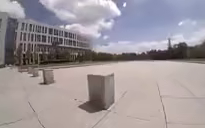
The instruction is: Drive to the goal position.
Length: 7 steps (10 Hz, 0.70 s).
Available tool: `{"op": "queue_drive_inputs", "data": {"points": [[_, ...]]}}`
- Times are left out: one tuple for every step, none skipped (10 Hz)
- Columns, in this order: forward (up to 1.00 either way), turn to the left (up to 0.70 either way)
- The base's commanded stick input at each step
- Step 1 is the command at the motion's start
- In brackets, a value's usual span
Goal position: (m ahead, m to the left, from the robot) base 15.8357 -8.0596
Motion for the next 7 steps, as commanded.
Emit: {"op": "queue_drive_inputs", "data": {"points": [[0.7,0.0],[0.7,-0.01],[0.7,-0.02],[0.7,0.0],[0.7,0.0],[0.7,-0.01],[0.7,-0.02]]}}
